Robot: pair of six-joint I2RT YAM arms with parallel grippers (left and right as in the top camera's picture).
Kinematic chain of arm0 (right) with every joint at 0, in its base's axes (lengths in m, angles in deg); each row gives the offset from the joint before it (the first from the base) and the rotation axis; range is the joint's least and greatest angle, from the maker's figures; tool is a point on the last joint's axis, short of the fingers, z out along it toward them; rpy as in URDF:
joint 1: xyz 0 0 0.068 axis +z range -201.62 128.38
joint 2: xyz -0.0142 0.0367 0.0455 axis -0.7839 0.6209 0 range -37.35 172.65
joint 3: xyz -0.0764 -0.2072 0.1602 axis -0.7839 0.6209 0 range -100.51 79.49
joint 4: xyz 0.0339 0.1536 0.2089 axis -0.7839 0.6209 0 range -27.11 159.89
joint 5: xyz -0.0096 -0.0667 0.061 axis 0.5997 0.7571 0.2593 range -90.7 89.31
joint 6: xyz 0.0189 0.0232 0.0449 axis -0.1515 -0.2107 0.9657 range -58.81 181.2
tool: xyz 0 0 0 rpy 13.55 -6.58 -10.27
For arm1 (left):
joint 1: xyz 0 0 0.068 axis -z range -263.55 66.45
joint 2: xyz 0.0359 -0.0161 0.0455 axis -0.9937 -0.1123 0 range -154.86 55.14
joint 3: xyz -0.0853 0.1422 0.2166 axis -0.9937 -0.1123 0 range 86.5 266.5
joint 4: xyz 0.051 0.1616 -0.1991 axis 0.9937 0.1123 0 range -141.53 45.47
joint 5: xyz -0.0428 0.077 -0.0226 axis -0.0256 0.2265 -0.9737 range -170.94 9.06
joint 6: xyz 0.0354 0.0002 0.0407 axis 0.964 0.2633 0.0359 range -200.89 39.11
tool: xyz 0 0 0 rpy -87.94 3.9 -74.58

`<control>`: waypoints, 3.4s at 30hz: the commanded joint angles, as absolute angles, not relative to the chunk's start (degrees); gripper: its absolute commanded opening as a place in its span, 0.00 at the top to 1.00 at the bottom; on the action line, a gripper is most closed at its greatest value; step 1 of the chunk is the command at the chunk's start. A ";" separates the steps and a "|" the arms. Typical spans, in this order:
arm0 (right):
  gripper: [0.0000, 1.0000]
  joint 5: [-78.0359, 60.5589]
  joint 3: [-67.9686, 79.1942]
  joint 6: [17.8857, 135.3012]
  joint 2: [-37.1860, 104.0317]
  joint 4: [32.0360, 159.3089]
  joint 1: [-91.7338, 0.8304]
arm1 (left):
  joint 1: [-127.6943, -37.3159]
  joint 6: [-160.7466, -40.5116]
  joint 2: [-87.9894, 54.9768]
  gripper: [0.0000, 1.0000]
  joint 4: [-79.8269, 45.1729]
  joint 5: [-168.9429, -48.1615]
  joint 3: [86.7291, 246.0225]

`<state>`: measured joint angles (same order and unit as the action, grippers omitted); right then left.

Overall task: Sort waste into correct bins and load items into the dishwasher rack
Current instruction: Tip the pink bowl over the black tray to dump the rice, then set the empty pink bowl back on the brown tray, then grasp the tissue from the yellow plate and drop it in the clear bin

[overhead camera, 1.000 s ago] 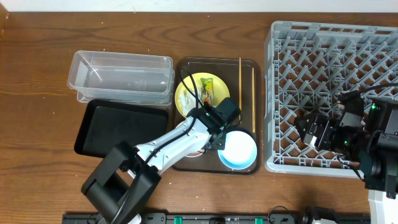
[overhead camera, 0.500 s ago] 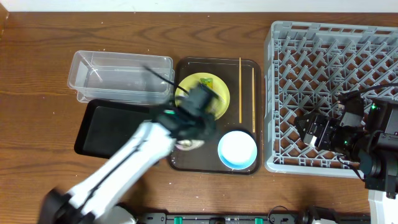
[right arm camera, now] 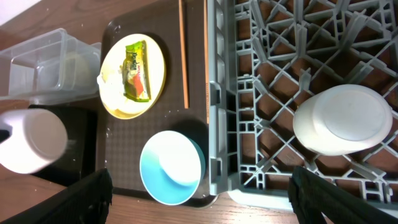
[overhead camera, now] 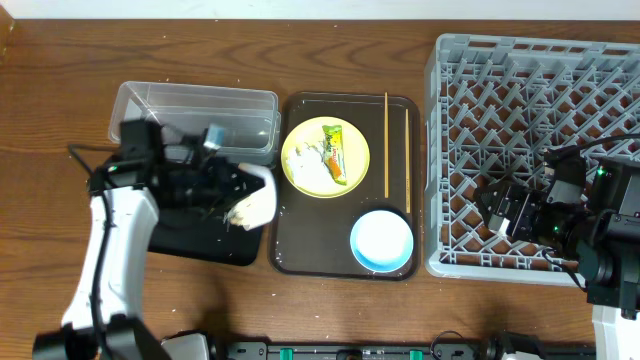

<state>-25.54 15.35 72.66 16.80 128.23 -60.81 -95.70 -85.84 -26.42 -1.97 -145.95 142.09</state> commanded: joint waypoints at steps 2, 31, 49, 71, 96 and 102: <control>0.11 -25.58 14.41 71.83 16.69 128.29 -61.29 | -103.39 -75.22 -30.27 0.94 -1.64 -165.49 137.42; 0.11 -25.60 14.41 71.83 16.69 128.45 -61.29 | -109.42 -76.95 -31.42 0.94 -2.72 -167.63 136.52; 0.10 -25.58 14.41 71.83 16.78 128.47 -61.29 | -92.72 -87.11 -23.51 0.94 0.39 -139.09 137.31; 0.09 -25.58 14.41 71.81 17.02 128.32 -61.29 | -41.91 -111.18 -27.05 0.83 -18.12 -84.31 139.86; 0.09 -25.58 14.78 71.83 17.15 127.88 -61.29 | -50.39 -93.34 -51.23 0.46 -32.68 -81.14 153.50; 0.09 -25.58 14.80 71.83 17.87 128.36 -61.29 | -50.21 -93.38 -53.81 0.75 -32.33 -83.33 153.50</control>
